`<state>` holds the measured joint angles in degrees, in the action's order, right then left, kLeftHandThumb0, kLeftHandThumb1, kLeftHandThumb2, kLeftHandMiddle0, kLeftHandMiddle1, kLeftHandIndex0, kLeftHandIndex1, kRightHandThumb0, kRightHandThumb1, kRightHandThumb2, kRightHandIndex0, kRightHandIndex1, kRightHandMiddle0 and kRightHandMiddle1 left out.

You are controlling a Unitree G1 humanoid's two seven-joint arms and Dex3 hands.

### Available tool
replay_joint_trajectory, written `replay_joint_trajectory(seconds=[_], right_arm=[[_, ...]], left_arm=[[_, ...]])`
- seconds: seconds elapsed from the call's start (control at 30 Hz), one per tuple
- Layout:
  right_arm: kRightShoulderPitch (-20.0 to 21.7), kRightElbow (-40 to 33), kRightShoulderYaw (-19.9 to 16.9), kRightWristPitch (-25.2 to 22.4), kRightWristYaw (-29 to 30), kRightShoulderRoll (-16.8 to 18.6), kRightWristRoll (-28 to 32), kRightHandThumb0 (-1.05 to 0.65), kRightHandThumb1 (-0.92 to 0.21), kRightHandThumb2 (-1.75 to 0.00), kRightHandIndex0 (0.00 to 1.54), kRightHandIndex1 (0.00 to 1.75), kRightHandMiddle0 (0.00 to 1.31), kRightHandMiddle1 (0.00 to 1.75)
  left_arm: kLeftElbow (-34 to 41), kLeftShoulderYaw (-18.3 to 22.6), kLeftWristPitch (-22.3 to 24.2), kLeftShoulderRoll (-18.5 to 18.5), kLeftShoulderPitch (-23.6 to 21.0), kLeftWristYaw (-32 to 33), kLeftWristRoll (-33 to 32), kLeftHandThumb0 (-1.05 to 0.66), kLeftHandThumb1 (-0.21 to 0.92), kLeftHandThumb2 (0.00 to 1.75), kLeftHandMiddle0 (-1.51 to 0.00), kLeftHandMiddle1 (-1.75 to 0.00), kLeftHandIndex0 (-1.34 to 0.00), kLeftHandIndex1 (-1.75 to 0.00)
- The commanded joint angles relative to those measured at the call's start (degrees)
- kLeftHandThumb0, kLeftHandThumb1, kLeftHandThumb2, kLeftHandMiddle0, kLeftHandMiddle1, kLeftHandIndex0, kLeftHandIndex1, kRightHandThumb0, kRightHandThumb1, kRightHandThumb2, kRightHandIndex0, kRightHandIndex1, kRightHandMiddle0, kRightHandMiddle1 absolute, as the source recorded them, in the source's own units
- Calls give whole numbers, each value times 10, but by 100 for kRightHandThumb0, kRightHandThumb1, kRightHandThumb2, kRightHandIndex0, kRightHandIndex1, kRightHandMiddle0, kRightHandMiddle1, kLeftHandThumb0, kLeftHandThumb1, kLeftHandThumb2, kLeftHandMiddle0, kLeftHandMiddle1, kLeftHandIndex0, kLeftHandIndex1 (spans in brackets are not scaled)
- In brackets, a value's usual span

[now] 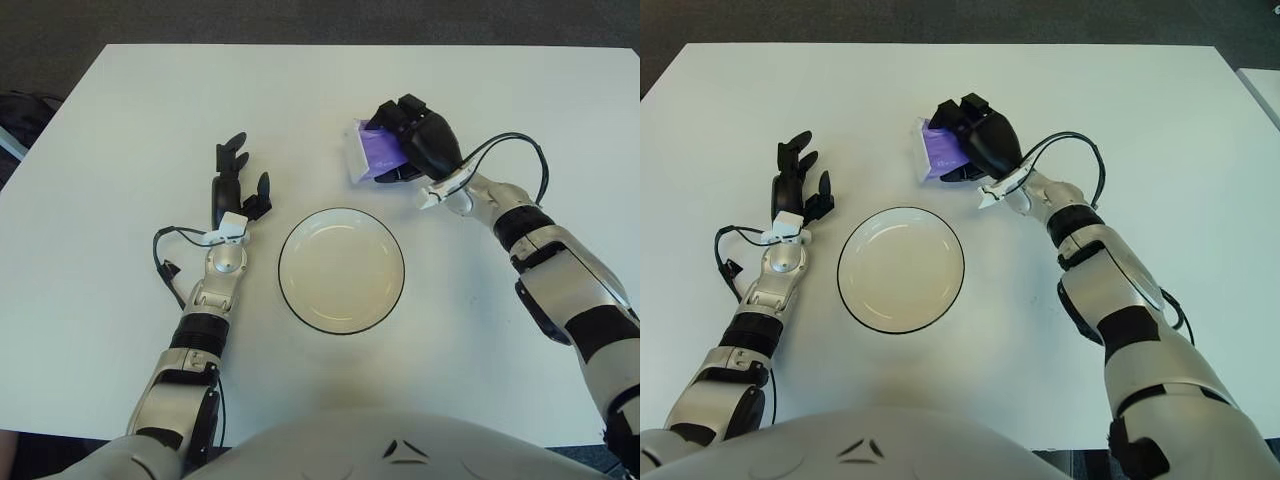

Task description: Put the tissue paper into the plate.

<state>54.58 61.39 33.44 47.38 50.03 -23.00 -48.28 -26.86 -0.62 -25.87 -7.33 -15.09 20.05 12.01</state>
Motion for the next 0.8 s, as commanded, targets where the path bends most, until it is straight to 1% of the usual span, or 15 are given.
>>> replay_joint_trajectory(seconds=[0.0,0.4,0.77], right_arm=[[5,-24,-35,11,-9,-21,29,-45,-40,-121,115,175,55,175],[0,-74,-81,3,-57,-29,53,-46,-39,-122,119,175,56,175],[-15,-124,-119,-8,-94,-29,75,-46,-38,-123,123,175,56,175]], left_arm=[[-105,-22,-17,48,112,6,2,-62,92,75,-32,-55,0,-83],[-110,-22,-23,46,113,7,4,-61,92,76,-32,-56,0,-82],[-113,-23,-25,44,113,7,7,-61,92,77,-31,-56,0,-81]])
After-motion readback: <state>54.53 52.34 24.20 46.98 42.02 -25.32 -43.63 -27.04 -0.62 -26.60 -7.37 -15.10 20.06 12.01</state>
